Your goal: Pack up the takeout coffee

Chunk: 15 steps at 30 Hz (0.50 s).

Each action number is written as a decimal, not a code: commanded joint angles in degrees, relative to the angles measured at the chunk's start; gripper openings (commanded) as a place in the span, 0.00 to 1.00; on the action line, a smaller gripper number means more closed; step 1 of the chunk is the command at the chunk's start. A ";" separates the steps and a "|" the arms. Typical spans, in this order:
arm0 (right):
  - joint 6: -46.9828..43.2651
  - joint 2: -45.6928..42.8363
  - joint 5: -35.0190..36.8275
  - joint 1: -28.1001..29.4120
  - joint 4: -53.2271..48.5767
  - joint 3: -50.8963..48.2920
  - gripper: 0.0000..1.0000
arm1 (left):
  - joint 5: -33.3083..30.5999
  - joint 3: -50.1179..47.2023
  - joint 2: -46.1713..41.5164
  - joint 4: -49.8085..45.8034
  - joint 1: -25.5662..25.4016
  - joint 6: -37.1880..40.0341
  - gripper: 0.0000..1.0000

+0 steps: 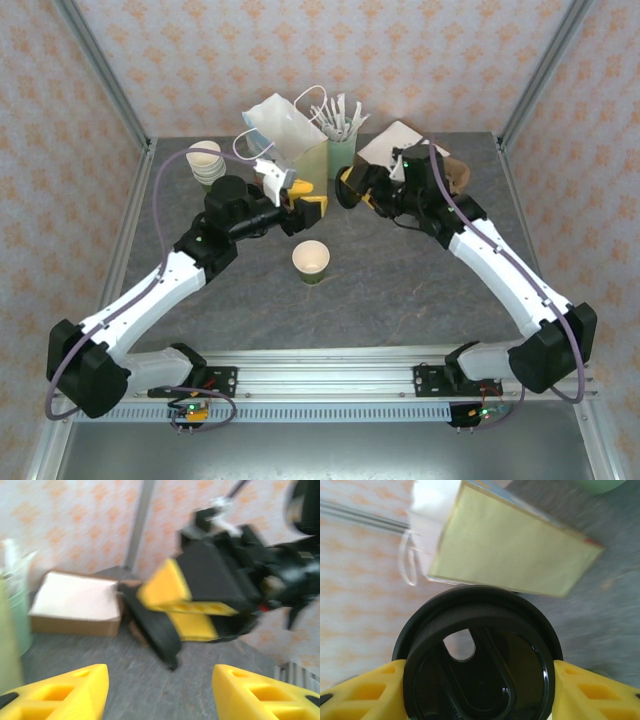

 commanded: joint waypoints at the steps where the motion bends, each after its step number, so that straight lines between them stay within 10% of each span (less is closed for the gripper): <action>1: -16.49 3.69 17.00 6.32 -19.40 7.02 0.58 | -11.78 4.20 -2.64 -16.01 3.85 -4.22 0.61; 6: -22.95 11.59 22.76 14.75 -26.98 12.79 0.58 | -23.63 6.86 -2.55 -32.79 11.10 -13.43 0.68; 15: -28.40 25.64 25.43 22.04 -34.59 24.08 0.58 | -26.73 4.75 -5.71 -36.68 16.78 -14.06 0.73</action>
